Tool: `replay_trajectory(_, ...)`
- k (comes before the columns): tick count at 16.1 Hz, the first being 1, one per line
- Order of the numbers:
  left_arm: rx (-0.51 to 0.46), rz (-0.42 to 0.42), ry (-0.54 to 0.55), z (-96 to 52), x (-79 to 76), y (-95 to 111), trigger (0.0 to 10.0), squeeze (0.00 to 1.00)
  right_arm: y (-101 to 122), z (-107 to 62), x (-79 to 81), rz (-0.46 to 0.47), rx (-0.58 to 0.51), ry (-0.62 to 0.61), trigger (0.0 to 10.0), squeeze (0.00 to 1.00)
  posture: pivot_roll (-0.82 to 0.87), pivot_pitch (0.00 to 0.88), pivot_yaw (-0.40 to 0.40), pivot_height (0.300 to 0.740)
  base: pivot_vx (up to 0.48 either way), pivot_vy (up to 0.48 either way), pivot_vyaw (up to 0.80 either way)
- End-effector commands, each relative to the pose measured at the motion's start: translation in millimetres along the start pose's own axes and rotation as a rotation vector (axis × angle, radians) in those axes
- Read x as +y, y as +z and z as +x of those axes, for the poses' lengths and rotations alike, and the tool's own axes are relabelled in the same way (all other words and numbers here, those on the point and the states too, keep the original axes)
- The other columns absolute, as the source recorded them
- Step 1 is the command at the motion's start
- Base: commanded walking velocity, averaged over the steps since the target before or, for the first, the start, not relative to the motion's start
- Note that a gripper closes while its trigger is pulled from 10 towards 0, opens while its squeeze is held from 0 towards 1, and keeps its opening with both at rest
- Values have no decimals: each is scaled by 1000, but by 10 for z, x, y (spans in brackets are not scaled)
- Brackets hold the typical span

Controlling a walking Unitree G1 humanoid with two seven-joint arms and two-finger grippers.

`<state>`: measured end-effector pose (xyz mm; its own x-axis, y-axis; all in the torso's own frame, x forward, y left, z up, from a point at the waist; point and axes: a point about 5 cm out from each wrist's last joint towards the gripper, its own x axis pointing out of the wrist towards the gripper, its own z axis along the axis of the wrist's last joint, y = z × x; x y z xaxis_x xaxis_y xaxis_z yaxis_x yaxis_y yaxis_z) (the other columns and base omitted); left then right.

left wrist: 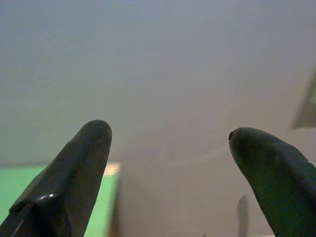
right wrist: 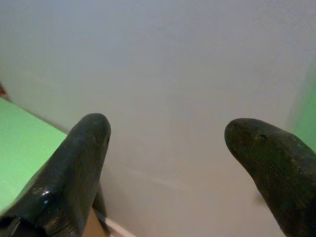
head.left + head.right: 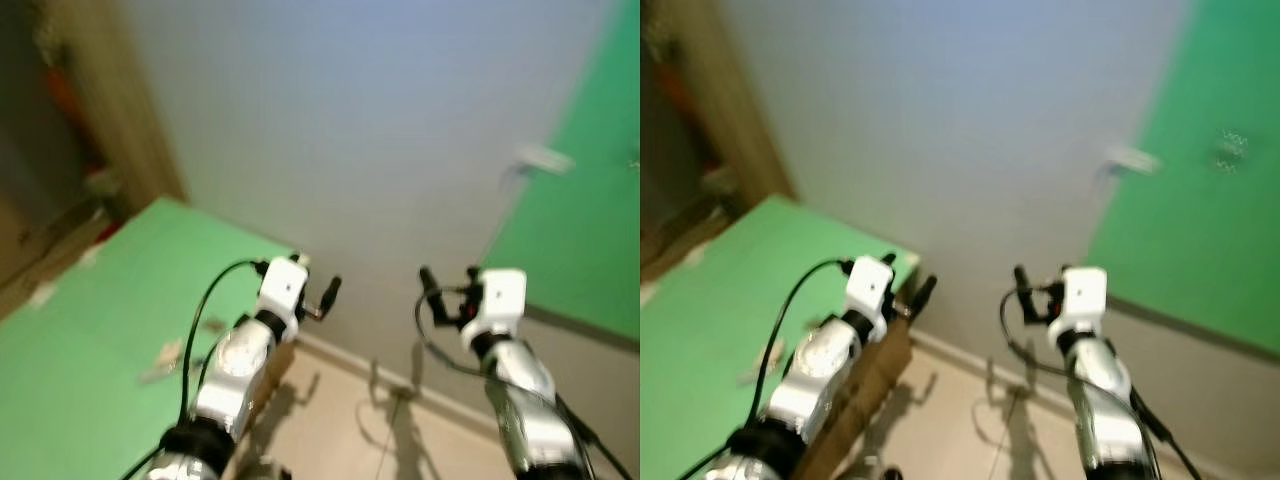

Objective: Hang keys on a hook

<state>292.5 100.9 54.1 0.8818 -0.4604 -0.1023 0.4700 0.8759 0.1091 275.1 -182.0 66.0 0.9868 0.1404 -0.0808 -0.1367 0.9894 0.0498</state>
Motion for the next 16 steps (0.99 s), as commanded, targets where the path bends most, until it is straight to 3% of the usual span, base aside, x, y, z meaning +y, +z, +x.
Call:
replay_trajectory(1, -21, 7, 59, -3, 73, 35, 10000, 0, 21, 1, -44, -5, -19, -17, 10000, 0, -58, 0, -6, 740, 0, 0, 556)
replay_trajectory(3, -91, 8, 213, -144, 301, 74, 10000, 0, 73, -86, -156, -20, -82, -108, 10000, 0, -70, 0, -5, 740, 0, 0, 541)
replay_trajectory(5, -79, -63, 350, -333, 468, -15, 10000, 0, 9, -273, -228, 19, -100, -194, 10000, 0, -74, 6, -7, 740, 0, 0, 534)
replay_trajectory(7, -71, -76, 345, -358, 444, -38, 10000, 0, -75, -327, -221, 69, -69, -214, 10000, 0, -75, 9, -6, 740, 0, 0, 534)
replay_trajectory(8, -60, -70, 325, -301, 380, -44, 10000, 0, -134, -318, -163, 86, -48, -201, 10000, 0, -81, 6, 2, 740, 0, 0, 531)
replay_trajectory(10, -47, -52, 297, -190, 340, -13, 10000, 0, -133, -248, -81, 81, -48, -162, 10000, 0, -83, 0, 8, 740, 0, 0, 538)
replay_trajectory(16, -21, 23, 239, -137, 301, -6, 10000, 0, -121, -174, -61, 57, -30, -123, 10000, 0, -92, 19, 22, 740, 0, 0, 535)
